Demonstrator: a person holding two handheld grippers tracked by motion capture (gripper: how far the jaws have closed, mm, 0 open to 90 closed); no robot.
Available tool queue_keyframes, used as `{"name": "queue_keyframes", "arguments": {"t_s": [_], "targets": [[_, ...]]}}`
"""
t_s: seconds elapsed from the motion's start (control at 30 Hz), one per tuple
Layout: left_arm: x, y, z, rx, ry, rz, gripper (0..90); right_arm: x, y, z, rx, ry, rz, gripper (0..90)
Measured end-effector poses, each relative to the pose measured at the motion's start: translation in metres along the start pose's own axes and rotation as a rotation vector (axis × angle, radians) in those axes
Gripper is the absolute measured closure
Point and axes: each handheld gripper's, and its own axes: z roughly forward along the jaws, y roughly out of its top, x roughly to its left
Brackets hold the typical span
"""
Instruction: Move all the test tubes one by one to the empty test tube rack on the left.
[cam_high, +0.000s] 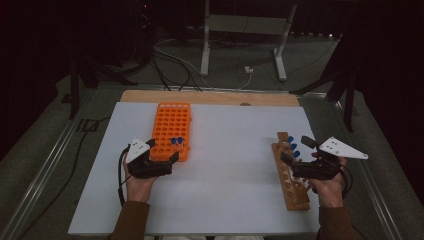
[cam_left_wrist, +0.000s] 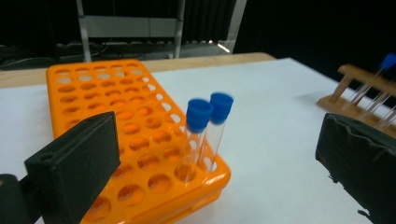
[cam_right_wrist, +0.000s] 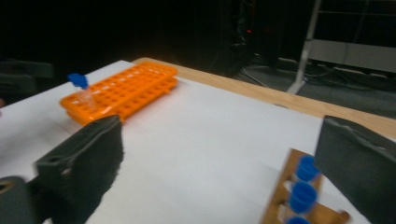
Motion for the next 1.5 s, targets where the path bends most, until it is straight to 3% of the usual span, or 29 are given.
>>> {"name": "queue_keyframes", "arguments": {"t_s": [0.13,0.33,0.43,0.53,0.83,1.23,1.5], "targets": [[0.0,0.002,-0.003,-0.02,-0.015,-0.015,0.9,-0.011,-0.007,0.0,0.031,-0.019,0.022,4.7],[-0.001,0.003,-0.004,-0.031,-0.016,-0.02,1.1,-0.024,-0.018,-0.001,0.071,-0.053,0.041,16.1],[-0.003,0.004,-0.005,-0.037,-0.019,-0.016,1.1,-0.027,-0.025,-0.001,0.113,-0.063,0.016,30.9],[-0.005,0.006,-0.006,-0.043,-0.016,-0.009,1.1,-0.028,-0.031,0.001,0.15,-0.105,-0.008,43.2],[-0.009,0.008,-0.006,-0.04,-0.011,0.01,1.1,-0.032,-0.043,0.011,0.232,-0.108,-0.035,66.9],[-0.01,0.008,-0.006,-0.043,-0.007,0.015,1.0,-0.03,-0.048,0.019,0.249,-0.119,-0.045,75.4],[-0.011,0.009,-0.007,-0.044,-0.005,0.019,1.0,-0.029,-0.045,0.016,0.242,-0.117,-0.054,76.4]]}}
